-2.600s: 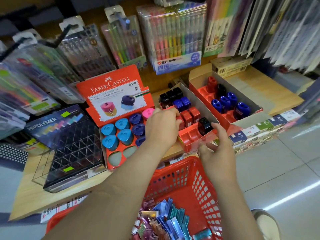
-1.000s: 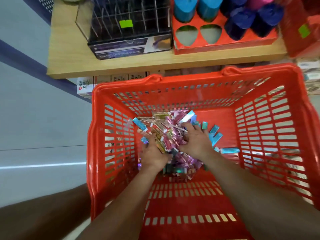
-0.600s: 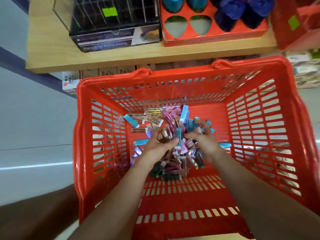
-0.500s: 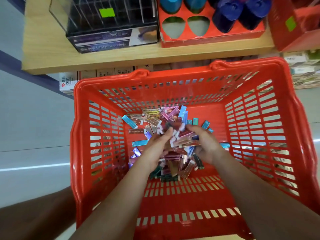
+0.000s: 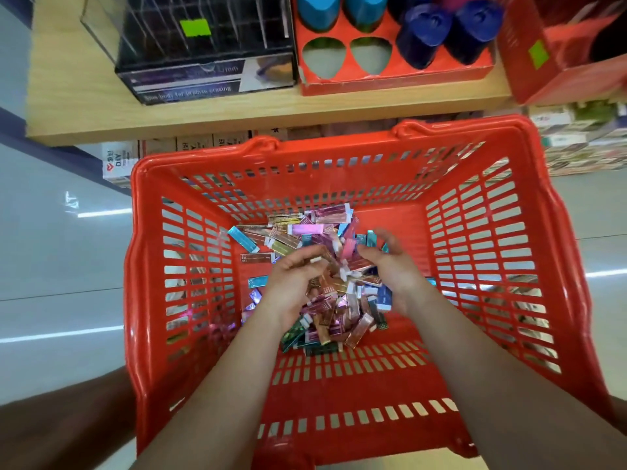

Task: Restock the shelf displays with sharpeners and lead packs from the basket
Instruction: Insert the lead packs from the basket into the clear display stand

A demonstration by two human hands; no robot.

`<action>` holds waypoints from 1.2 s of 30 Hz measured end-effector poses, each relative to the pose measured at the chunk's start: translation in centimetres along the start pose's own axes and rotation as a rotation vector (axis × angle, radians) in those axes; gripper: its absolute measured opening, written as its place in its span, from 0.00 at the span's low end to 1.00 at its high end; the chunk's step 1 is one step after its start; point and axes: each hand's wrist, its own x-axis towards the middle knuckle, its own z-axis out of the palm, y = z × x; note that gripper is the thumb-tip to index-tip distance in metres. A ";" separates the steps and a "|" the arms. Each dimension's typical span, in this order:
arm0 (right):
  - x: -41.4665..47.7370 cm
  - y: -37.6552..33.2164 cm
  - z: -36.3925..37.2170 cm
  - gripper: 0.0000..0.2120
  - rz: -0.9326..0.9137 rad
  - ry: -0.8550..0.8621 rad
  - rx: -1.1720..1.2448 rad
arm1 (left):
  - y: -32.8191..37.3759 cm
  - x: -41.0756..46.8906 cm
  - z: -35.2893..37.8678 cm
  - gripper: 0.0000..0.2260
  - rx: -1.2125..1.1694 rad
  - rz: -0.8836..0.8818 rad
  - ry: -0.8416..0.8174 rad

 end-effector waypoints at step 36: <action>-17.1 -6.7 1.2 0.06 -0.080 -0.451 0.950 | 10.8 -17.8 2.4 0.09 -0.373 0.397 -0.138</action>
